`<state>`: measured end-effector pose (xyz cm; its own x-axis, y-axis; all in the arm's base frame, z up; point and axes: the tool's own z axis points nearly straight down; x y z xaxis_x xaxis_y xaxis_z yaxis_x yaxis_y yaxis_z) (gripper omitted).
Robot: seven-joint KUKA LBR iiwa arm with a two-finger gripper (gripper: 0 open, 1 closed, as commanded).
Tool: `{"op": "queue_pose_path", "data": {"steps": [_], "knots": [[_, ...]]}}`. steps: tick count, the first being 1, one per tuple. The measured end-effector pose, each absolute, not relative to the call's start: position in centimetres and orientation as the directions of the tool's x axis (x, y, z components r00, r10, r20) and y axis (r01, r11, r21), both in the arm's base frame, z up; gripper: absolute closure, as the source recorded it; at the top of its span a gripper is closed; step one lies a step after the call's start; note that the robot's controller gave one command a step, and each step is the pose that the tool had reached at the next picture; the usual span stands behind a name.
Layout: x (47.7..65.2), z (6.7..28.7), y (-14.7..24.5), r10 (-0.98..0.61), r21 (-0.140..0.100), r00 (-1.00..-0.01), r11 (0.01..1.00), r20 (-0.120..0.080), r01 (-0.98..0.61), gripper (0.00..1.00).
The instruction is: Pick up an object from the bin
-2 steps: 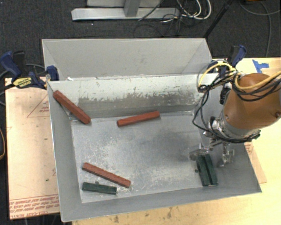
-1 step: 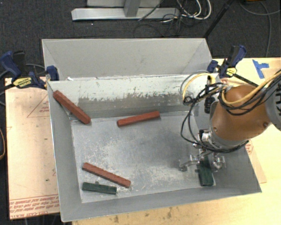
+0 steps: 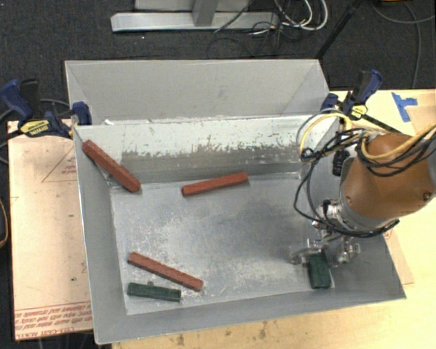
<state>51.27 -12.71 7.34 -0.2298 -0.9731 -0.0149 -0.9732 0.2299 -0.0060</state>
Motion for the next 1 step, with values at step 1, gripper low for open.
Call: {"op": "queue_pose_path", "data": {"steps": [1], "knots": [[51.38,7.4,-12.49,-0.974,-0.008,-0.228,0.228,-0.018,-0.974,1.0]]}}
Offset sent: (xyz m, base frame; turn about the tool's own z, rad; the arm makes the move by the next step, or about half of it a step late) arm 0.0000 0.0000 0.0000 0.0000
